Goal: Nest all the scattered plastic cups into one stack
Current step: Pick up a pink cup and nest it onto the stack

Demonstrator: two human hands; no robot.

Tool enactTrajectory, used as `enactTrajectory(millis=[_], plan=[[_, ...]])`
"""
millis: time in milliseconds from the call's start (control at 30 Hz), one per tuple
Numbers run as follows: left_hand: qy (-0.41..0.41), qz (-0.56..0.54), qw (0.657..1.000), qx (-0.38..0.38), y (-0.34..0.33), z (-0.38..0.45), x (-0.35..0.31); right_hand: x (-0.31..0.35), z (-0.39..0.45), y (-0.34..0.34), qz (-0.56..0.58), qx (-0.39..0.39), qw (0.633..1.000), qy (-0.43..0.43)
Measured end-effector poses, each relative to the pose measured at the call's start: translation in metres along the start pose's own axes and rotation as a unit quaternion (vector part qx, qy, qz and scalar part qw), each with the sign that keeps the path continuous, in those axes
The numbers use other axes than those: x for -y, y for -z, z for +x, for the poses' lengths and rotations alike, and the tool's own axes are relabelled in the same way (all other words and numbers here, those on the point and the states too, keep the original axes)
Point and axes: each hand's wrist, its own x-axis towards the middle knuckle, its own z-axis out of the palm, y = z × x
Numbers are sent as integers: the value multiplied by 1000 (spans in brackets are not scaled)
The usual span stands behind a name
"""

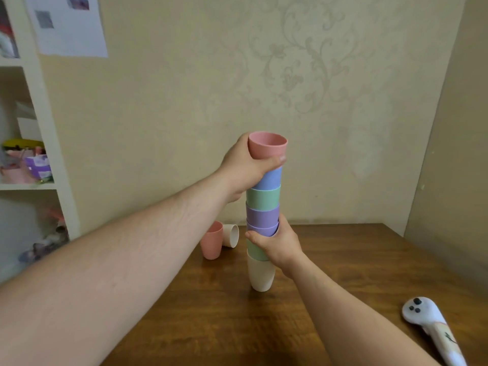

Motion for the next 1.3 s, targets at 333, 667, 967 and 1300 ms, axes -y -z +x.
enactTrajectory(millis=[333,667,967,1300], plan=[[20,0,1000,10,-5,-2,13,-1,3,0,-7,5,1000,5],[9,55,998,8,25,-10,65,-7,19,-3,-13,0,1000,12],[169,447,875,75,67,-35,199,-11,37,-7,-9,7,1000,8],[237,232,937,-111,54,-46,252,-14,36,-7,-4,3,1000,1]])
